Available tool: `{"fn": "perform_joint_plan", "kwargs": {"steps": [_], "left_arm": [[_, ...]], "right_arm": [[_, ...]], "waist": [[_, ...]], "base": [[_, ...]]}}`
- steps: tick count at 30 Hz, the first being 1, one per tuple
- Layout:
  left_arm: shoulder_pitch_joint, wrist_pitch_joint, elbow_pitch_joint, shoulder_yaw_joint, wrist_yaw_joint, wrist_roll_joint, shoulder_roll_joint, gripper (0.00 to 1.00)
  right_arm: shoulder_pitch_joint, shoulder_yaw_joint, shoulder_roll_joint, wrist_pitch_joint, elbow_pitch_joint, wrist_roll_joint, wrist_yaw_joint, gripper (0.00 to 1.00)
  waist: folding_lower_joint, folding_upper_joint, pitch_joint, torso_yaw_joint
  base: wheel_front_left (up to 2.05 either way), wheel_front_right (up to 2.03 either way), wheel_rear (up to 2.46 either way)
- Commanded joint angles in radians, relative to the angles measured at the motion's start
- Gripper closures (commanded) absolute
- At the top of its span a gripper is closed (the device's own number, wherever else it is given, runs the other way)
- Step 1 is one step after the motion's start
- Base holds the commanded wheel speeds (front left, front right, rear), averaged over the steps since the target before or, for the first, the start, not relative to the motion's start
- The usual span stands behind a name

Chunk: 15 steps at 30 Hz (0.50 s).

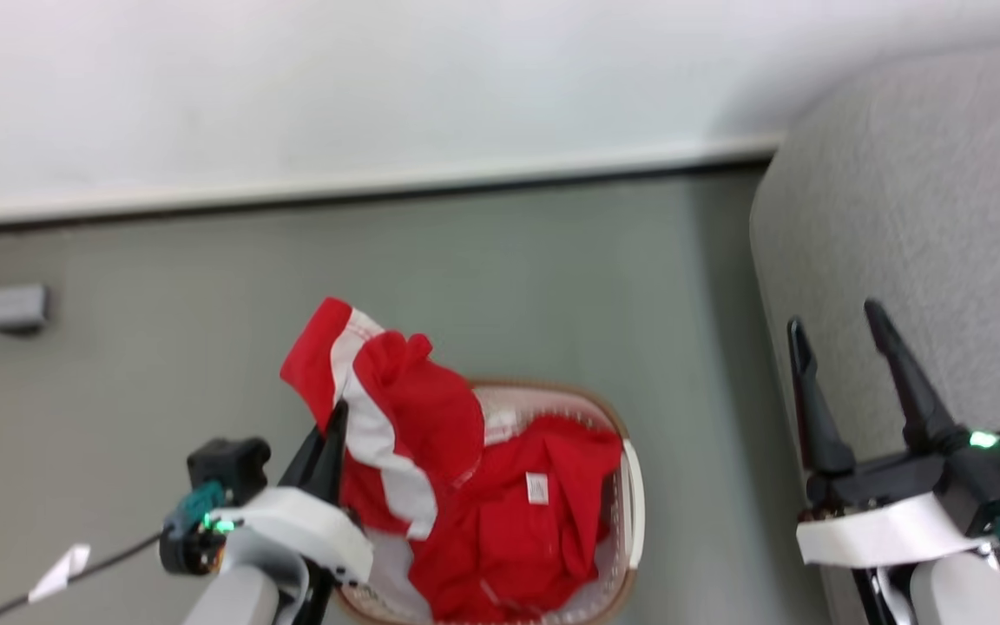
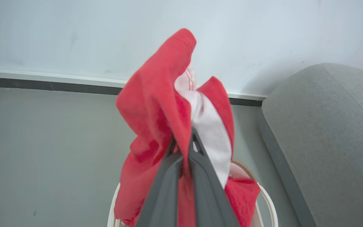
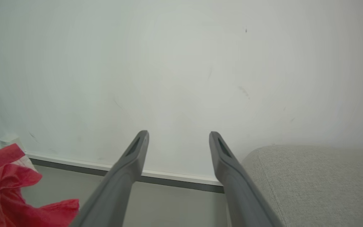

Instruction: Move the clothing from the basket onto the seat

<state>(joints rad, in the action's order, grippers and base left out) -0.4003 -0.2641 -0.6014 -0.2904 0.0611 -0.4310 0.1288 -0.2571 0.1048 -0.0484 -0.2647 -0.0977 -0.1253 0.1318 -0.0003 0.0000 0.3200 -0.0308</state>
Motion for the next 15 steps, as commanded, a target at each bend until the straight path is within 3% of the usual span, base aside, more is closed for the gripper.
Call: {"fn": "perform_joint_plan", "kwargs": {"steps": [1,15], "left_arm": [[0.021,-0.001,0.012,0.007,-0.001,0.013,0.0,1.0],[0.241,0.018,0.233,0.058,-0.066,0.005,0.027,1.0]], "right_arm": [[0.016,0.001,-0.004,0.001,-0.004,-0.012,-0.002,0.0],[0.139,0.004,-0.004,0.001,-0.088,-0.033,-0.002,0.0]], "waist": [[0.0003,0.0,-0.064,0.014],[0.0003,0.0,-0.273,0.004]], "base": [[0.0,0.0,0.0],[0.0,0.0,0.0]]}}
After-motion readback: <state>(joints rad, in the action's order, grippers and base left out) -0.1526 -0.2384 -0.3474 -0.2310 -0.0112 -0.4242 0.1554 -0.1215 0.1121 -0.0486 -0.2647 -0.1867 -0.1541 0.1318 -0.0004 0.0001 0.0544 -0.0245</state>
